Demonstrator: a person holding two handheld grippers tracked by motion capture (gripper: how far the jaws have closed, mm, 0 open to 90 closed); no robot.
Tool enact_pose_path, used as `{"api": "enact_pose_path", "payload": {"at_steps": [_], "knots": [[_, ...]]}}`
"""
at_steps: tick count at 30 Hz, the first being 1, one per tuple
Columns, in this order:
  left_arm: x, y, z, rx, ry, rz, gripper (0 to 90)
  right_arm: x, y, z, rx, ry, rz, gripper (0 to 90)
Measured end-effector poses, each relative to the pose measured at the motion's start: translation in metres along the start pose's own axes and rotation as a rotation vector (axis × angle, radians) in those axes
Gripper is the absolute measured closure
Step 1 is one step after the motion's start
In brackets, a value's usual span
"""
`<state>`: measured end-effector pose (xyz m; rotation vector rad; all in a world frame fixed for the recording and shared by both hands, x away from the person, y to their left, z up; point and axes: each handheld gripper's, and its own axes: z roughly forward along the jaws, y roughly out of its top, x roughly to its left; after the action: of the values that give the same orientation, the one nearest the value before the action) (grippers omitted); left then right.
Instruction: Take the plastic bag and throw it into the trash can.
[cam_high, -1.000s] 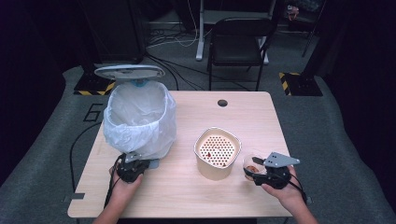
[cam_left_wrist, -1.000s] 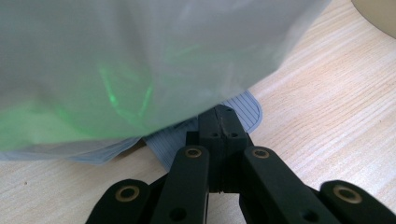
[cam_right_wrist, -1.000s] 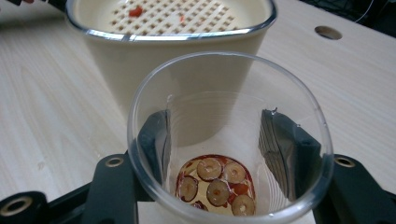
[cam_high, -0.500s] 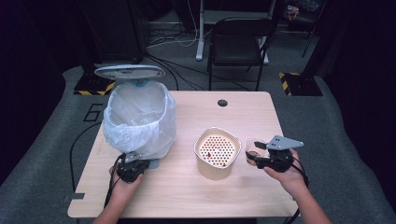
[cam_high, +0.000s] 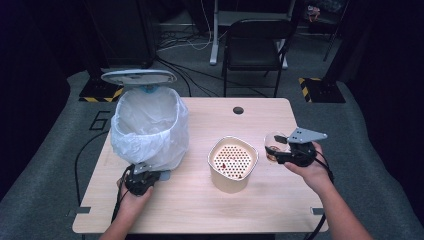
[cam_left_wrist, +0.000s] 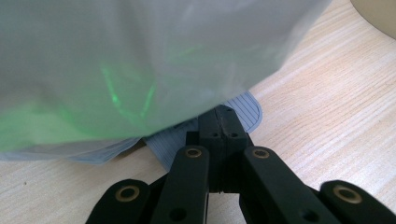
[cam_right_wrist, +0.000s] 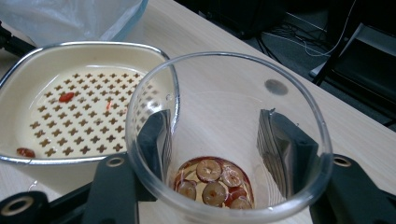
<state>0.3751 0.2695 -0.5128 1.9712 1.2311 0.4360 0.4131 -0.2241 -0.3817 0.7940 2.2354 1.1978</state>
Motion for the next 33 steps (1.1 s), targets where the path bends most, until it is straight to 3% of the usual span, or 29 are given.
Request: {"api": "enact_pose_path", "payload": {"at_steps": [2,6,7,11,22,33], "knots": [[-0.001,0.0,0.0,0.003,0.015,-0.015,90.0,-0.003,0.002,0.001,-0.007,0.004,-0.002,45.1],[0.0,0.0,0.0,0.004,0.0,0.004,90.0,-0.011,0.007,0.007,-0.015,0.01,0.007,45.1],[-0.001,-0.001,0.001,-0.006,0.017,-0.016,90.0,-0.012,0.007,0.008,-0.017,0.012,0.011,45.1],[0.0,0.0,0.001,-0.01,0.008,0.0,90.0,-0.016,0.011,0.015,-0.016,0.016,0.012,45.2],[0.001,0.0,0.0,0.005,-0.003,0.014,90.0,-0.014,0.024,0.03,-0.007,0.033,-0.046,45.7],[0.001,0.0,0.0,-0.002,0.002,0.0,90.0,-0.008,0.038,0.032,-0.05,0.041,-0.14,46.0]]}}
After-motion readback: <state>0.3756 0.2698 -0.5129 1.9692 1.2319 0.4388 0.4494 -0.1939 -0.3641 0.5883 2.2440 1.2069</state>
